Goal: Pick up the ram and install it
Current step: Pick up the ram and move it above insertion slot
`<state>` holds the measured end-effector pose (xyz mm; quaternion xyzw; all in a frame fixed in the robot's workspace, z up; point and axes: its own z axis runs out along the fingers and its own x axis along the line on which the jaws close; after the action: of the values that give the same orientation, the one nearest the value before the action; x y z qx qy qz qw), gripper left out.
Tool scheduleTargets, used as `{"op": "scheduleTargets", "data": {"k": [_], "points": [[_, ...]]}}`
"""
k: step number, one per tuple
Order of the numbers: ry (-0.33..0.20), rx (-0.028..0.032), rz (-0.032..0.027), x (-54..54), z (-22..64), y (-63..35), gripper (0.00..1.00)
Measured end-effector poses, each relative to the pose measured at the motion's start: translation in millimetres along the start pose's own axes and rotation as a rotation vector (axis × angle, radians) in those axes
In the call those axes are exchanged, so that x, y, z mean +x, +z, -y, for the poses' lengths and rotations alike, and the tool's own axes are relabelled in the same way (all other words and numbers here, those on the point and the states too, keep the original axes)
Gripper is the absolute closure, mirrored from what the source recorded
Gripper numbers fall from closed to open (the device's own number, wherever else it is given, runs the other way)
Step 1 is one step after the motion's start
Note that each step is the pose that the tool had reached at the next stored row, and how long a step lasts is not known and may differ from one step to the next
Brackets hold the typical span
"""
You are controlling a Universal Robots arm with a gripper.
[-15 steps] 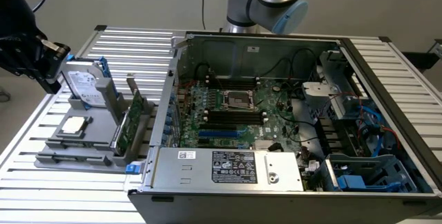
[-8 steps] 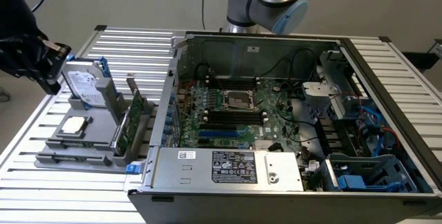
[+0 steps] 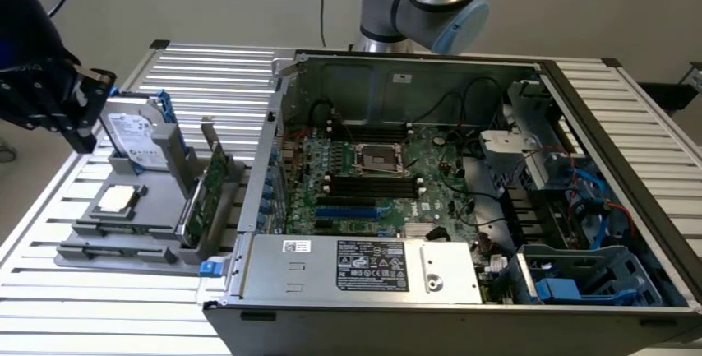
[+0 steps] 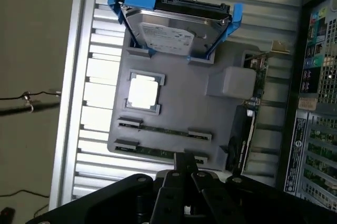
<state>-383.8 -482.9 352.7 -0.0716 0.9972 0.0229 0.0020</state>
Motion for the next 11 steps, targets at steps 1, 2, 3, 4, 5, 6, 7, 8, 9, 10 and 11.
{"op": "scheduleTargets", "data": {"k": [1, 2, 3, 4, 5, 6, 7, 8, 9, 10, 11], "points": [[-0.018, -0.0001, -0.0011, 0.0, 0.0, 0.6, 0.89], [-0.036, -0.0003, -0.0021, 0.0, 0.1, 1.3, 0.89], [-0.054, -0.0004, -0.0033, 0.0, 0.1, 1.9, 0.89], [-0.072, -0.0006, -0.0046, 0.0, 0.1, 2.5, 0.89], [-0.09, -0.0009, -0.0059, 0.0, 0.1, 3.1, 0.89], [-0.109, -0.0011, -0.0074, 0.0, 0.2, 3.8, 0.89], [-0.127, -0.0014, -0.009, 0.0, 0.2, 4.3, 0.89], [-0.145, -0.0016, -0.0105, 0.0, 0.2, 4.9, 0.89], [-0.163, -0.0019, -0.012, 0.0, 0.2, 5.4, 0.89], [-0.18, -0.0022, -0.0135, 0.0, 0.3, 6.0, 0.89], [-0.199, -0.0023, -0.0151, 0.0, 0.3, 6.5, 0.89]]}}
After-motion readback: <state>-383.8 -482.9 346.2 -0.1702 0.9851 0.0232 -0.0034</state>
